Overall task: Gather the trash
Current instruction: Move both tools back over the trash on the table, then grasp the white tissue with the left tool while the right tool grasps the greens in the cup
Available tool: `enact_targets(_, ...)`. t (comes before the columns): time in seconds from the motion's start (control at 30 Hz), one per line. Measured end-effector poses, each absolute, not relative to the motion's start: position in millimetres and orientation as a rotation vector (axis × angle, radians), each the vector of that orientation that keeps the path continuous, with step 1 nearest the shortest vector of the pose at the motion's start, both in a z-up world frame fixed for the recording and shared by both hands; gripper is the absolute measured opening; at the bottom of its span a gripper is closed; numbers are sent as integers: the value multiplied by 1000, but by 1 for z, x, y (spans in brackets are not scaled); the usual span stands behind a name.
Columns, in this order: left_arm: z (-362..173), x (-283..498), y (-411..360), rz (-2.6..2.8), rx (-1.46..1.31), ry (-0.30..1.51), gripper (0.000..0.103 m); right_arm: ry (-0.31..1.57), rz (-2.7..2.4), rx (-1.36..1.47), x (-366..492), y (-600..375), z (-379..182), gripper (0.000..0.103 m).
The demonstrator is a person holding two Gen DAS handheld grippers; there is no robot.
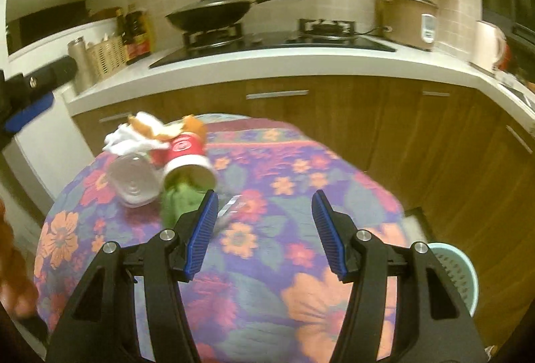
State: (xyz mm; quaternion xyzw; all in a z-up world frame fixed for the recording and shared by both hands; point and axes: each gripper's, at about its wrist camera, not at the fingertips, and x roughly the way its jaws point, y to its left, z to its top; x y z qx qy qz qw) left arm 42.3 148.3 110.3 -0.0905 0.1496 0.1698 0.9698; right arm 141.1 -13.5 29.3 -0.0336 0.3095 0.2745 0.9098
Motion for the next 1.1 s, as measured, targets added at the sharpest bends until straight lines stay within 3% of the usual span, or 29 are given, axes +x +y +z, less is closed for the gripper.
enact_targets(0.4,70,74,279,260,-294,484,71,732,627,-123,145,61,-10,54)
enact_targets(0.63,40,116,298,185,-355,584,71,765,622,-179,155,86,-23,54)
enact_targets(0.7,34,126,297,163,-372,603,71,772,614,-180,158,87,-26,47)
enact_targets(0.73,31,131,296,159,-370,612,70,777,612,-185,159,88,-28,36)
enact_targets(0.8,29,137,291,150,-357,616,68,774,610,-193,160,88,-30,32)
enact_targets(0.97,24,148,272,152,-274,630,44,754,613,-227,155,91,-32,20)
enact_targets(1.1,22,151,268,154,-272,631,35,741,612,-247,152,94,-33,17)
